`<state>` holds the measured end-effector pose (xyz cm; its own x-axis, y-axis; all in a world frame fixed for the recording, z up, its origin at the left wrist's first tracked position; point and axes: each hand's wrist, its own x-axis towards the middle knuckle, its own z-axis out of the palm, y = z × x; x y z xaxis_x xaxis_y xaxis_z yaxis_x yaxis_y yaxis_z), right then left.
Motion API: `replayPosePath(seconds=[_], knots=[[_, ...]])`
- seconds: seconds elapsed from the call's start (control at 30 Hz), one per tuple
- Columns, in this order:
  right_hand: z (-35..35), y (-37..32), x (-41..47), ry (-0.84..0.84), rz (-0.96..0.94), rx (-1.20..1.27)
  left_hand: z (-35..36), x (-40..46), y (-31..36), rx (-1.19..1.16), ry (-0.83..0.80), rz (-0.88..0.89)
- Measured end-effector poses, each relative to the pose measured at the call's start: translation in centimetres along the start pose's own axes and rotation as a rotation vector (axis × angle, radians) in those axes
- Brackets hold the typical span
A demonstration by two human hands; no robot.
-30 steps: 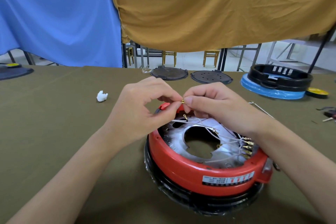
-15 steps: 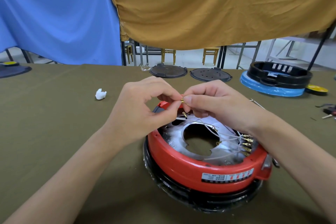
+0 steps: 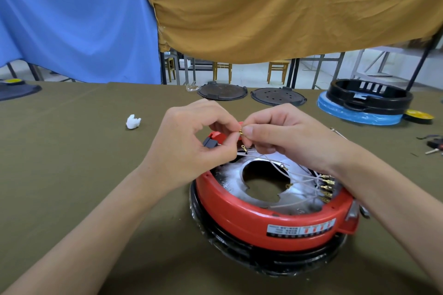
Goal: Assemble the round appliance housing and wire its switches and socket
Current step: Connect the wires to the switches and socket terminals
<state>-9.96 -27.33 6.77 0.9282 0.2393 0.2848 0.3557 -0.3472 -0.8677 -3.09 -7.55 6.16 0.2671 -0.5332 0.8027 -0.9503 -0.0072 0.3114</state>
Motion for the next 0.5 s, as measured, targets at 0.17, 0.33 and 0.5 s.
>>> replayPosePath(seconds=[0.17,0.33,0.5], knots=[[0.0,-0.2,-0.2,-0.006,0.002,-0.003,0.0,0.1,-0.1,-0.007,-0.013,-0.005],[0.3,-0.5,-0.1,0.005,0.013,-0.012,-0.3,0.1,-0.7,-0.110,-0.031,-0.072],[0.6,-0.9,-0.2,0.049,0.003,-0.099,-0.2,0.0,-1.5,-0.210,-0.033,-0.144]])
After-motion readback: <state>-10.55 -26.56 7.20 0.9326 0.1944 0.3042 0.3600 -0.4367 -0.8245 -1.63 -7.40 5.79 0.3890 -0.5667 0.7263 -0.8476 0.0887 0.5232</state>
